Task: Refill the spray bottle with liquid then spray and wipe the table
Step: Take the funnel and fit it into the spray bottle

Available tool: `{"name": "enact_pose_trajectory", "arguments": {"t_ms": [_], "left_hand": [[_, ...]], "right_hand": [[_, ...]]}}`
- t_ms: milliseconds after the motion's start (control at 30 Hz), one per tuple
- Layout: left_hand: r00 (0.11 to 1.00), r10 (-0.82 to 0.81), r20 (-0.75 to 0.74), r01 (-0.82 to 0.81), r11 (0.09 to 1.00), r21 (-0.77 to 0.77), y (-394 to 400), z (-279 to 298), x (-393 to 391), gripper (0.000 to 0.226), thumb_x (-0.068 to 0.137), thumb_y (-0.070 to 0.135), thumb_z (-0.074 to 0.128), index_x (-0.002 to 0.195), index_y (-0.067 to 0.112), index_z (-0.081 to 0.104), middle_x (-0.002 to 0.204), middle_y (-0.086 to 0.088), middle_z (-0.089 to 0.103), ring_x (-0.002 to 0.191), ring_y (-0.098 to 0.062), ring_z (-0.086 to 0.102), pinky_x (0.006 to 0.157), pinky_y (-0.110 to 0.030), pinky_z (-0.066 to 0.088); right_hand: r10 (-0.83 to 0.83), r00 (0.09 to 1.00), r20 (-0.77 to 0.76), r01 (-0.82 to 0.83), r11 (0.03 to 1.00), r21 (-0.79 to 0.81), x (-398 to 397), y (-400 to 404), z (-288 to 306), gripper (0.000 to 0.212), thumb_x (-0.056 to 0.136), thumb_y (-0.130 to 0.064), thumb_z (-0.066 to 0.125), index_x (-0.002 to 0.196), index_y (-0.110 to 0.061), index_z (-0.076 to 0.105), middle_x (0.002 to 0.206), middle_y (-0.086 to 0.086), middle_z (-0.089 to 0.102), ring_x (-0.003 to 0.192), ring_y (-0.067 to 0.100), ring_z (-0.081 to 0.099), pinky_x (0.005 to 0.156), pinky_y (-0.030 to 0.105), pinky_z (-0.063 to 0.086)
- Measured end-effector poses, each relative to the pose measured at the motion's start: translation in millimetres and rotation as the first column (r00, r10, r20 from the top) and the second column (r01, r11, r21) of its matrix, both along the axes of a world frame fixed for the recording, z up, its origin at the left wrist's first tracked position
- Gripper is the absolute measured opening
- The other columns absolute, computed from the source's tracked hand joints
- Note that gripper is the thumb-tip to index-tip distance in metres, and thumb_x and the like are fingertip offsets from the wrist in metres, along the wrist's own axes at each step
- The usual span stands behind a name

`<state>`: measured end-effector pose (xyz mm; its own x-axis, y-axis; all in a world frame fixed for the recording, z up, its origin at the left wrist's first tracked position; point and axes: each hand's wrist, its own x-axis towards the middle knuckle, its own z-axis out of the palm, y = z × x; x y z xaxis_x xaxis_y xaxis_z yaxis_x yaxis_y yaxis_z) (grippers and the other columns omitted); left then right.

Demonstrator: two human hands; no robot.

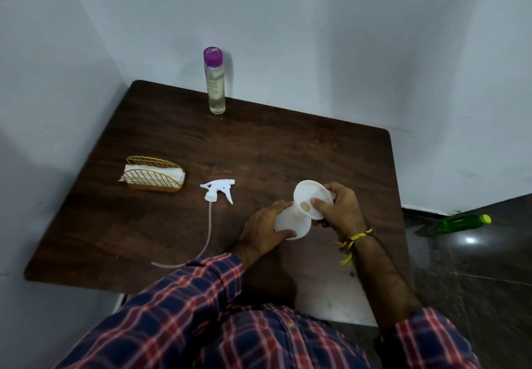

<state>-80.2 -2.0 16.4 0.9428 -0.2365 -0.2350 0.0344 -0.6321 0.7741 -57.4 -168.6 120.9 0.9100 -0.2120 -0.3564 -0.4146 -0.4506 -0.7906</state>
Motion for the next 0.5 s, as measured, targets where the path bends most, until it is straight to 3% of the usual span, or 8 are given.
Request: {"name": "enact_pose_trajectory", "arguments": {"t_ms": [100, 167, 233, 267, 333, 367, 433, 500], "left_hand": [[1.0, 0.006, -0.024, -0.006, 1.0, 0.003, 0.8, -2.8, 0.3, 0.076, 0.08, 0.048, 0.075, 0.145, 0.025, 0.042, 0.148, 0.0, 0.048, 0.133, -0.02, 0.047, 0.112, -0.038, 0.04], [1.0, 0.005, -0.029, -0.005, 1.0, 0.003, 1.2, -4.2, -0.2, 0.077, 0.08, 0.049, 0.074, 0.145, 0.024, 0.043, 0.147, 0.0, 0.05, 0.132, -0.02, 0.048, 0.111, -0.038, 0.041], [1.0, 0.005, -0.028, -0.005, 1.0, 0.013, 1.1, -4.5, -0.5, 0.077, 0.081, 0.051, 0.073, 0.145, 0.023, 0.043, 0.147, 0.0, 0.05, 0.132, -0.02, 0.048, 0.111, -0.037, 0.041], [1.0, 0.006, -0.023, -0.005, 1.0, 0.02, 1.1, -4.5, -0.5, 0.076, 0.081, 0.051, 0.072, 0.146, 0.023, 0.042, 0.147, 0.0, 0.049, 0.132, -0.02, 0.048, 0.111, -0.036, 0.041], [1.0, -0.009, -0.009, 0.009, 0.999, 0.033, 1.7, -4.4, -0.3, 0.075, 0.083, 0.051, 0.071, 0.146, 0.024, 0.042, 0.147, 0.001, 0.049, 0.132, -0.019, 0.048, 0.111, -0.034, 0.04], [1.0, -0.024, -0.003, 0.024, 0.999, 0.036, 2.0, -3.7, 0.0, 0.074, 0.083, 0.05, 0.07, 0.146, 0.024, 0.041, 0.147, 0.001, 0.049, 0.132, -0.018, 0.048, 0.111, -0.033, 0.039], [0.998, -0.06, 0.002, 0.06, 0.998, 0.036, 2.8, -2.6, 1.7, 0.073, 0.084, 0.05, 0.07, 0.146, 0.025, 0.04, 0.147, 0.002, 0.049, 0.132, -0.017, 0.047, 0.111, -0.032, 0.039], [0.997, -0.078, 0.002, 0.078, 0.996, 0.036, 3.6, -2.6, 3.9, 0.075, 0.084, 0.052, 0.069, 0.147, 0.026, 0.038, 0.148, 0.002, 0.047, 0.133, -0.017, 0.046, 0.112, -0.034, 0.038]], "right_hand": [[0.109, 0.992, 0.069, -0.093, 0.976, -0.197, -0.3, 4.1, 4.1, 0.015, 0.084, -0.006, 0.072, 0.098, -0.011, 0.066, 0.094, 0.012, 0.067, 0.057, 0.021, 0.066, 0.039, 0.022, 0.05], [0.168, 0.982, 0.09, -0.135, 0.946, -0.296, -3.3, 7.1, 3.1, 0.017, 0.083, -0.009, 0.071, 0.101, -0.01, 0.069, 0.09, 0.004, 0.066, 0.073, 0.023, 0.067, 0.059, 0.029, 0.057], [0.164, 0.982, 0.098, -0.127, 0.942, -0.309, -6.0, 7.9, -1.0, 0.022, 0.083, -0.01, 0.07, 0.105, -0.009, 0.068, 0.091, 0.002, 0.064, 0.083, 0.026, 0.068, 0.069, 0.039, 0.061], [0.149, 0.985, 0.087, -0.117, 0.948, -0.297, -6.5, 8.7, -1.5, 0.026, 0.084, -0.01, 0.07, 0.109, -0.008, 0.068, 0.096, 0.005, 0.065, 0.085, 0.027, 0.068, 0.067, 0.04, 0.062], [0.109, 0.993, 0.047, -0.094, 0.963, -0.251, -5.9, 10.3, -0.9, 0.035, 0.087, -0.009, 0.068, 0.121, -0.006, 0.064, 0.112, 0.014, 0.065, 0.087, 0.03, 0.067, 0.053, 0.03, 0.06], [0.102, 0.994, 0.03, -0.092, 0.967, -0.237, -5.5, 10.1, -0.8, 0.039, 0.088, -0.009, 0.068, 0.127, -0.006, 0.062, 0.12, 0.017, 0.063, 0.092, 0.032, 0.067, 0.053, 0.025, 0.057], [0.116, 0.993, 0.023, -0.106, 0.961, -0.255, -6.3, 8.1, 2.1, 0.045, 0.089, -0.01, 0.068, 0.133, -0.007, 0.059, 0.127, 0.015, 0.063, 0.111, 0.033, 0.063, 0.071, 0.026, 0.051], [0.131, 0.99, 0.053, -0.114, 0.962, -0.247, -7.3, 6.1, 4.0, 0.043, 0.085, -0.012, 0.07, 0.127, -0.011, 0.064, 0.123, 0.009, 0.067, 0.115, 0.029, 0.062, 0.084, 0.024, 0.045]]}}
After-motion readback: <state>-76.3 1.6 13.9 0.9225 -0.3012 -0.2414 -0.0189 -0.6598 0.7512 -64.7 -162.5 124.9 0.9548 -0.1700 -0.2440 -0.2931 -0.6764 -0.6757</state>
